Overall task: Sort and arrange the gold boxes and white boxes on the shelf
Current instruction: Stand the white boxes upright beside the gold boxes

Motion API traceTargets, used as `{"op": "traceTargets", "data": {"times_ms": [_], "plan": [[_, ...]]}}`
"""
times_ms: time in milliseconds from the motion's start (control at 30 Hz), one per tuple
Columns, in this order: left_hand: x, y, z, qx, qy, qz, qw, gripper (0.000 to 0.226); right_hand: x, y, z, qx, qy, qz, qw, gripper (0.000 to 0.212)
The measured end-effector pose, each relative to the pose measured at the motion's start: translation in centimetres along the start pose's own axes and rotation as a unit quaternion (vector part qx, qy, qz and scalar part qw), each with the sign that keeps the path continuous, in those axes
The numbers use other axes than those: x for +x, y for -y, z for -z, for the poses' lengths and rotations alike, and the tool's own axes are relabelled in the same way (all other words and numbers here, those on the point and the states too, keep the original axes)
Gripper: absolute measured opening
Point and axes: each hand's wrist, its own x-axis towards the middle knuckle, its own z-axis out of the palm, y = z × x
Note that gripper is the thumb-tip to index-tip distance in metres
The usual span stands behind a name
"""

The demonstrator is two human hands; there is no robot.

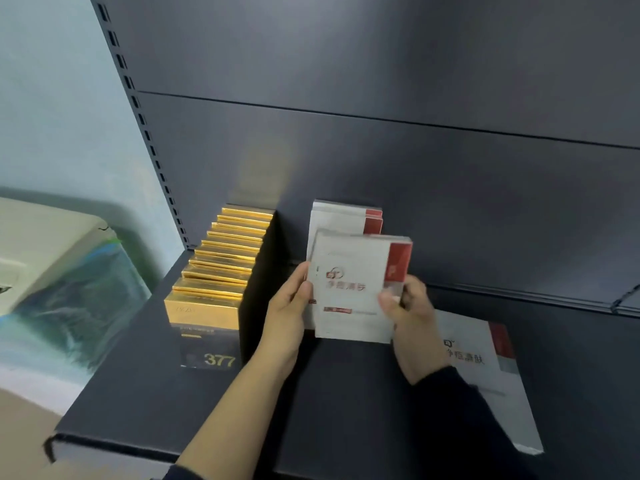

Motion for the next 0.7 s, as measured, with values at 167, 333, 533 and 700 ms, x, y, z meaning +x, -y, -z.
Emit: {"op": "traceTargets", "data": {"times_ms": [167, 333, 533, 700], "plan": [[2.3, 1.2, -1.1, 0.034, -0.086, 0.023, 0.995, 0.041, 1.3, -2.1, -2.8, 0.027, -0.037, -0.015, 0.999, 0.058], [2.8, 2.1, -1.5, 0.029, -0.025, 0.024, 0.999, 0.046, 2.1, -2.4, -3.7, -0.011, 0.005, -0.044, 0.999, 0.065], [3.0, 0.8, -1.6, 0.038, -0.052, 0.074, 0.995, 0.032, 2.2, -2.6, -4.2, -0.039, 0.018, -0.053, 0.998, 0.044], [3.3, 1.1, -1.3, 0.051, -0.064, 0.098, 0.992, 0.041, 1.9, -2.0, -4.5, -0.047, 0.007, -0.065, 0.997, 0.046]]}}
